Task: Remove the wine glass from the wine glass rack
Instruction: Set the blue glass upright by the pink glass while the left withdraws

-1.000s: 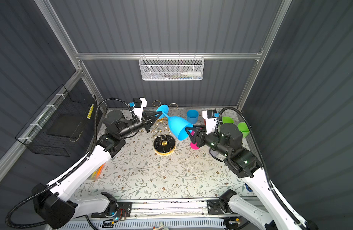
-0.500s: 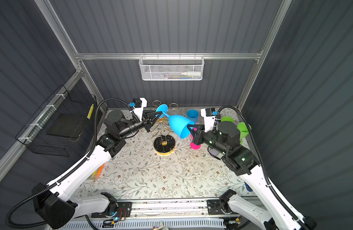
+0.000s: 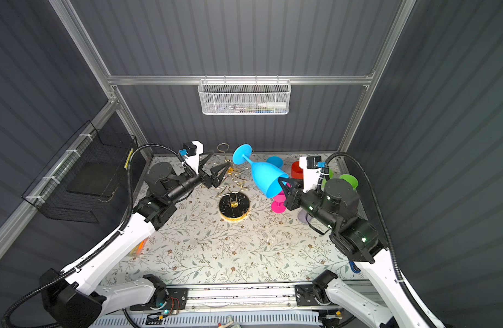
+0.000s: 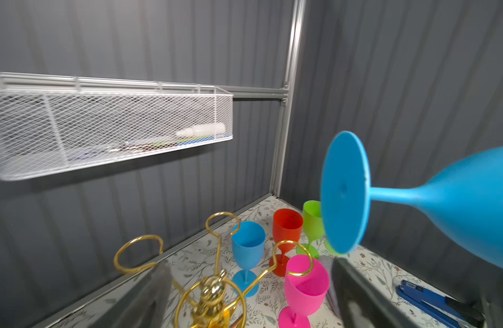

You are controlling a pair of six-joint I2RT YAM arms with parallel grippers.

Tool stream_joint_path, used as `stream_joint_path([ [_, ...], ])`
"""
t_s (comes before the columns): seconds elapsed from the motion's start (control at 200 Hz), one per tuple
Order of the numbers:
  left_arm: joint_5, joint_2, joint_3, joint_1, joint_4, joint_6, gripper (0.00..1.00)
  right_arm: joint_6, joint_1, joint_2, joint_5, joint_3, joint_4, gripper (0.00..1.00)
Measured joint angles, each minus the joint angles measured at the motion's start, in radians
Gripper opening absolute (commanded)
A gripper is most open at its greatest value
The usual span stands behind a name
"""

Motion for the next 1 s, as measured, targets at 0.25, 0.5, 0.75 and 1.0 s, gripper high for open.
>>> stream_joint_path([
  [0.25, -0.158, -0.081, -0.111, 0.163, 0.073, -0.047, 1.00, -0.075, 0.047, -0.053, 0.038, 0.098, -0.240, 0.00],
  [0.5, -0.257, -0.105, -0.180, 0.228, 0.109, -0.073, 1.00, -0.081, 0.127, -0.055, 0.030, 0.070, -0.422, 0.00],
  [0.75, -0.330, -0.148, -0.220, 0.264, 0.129, -0.072, 1.00, -0.039, 0.183, 0.055, 0.089, 0.061, -0.592, 0.00],
  [1.0, -0.356, -0.165, -0.272, 0.278, 0.140, -0.068, 1.00, 0.042, 0.187, 0.193, 0.205, 0.060, -0.718, 0.00],
])
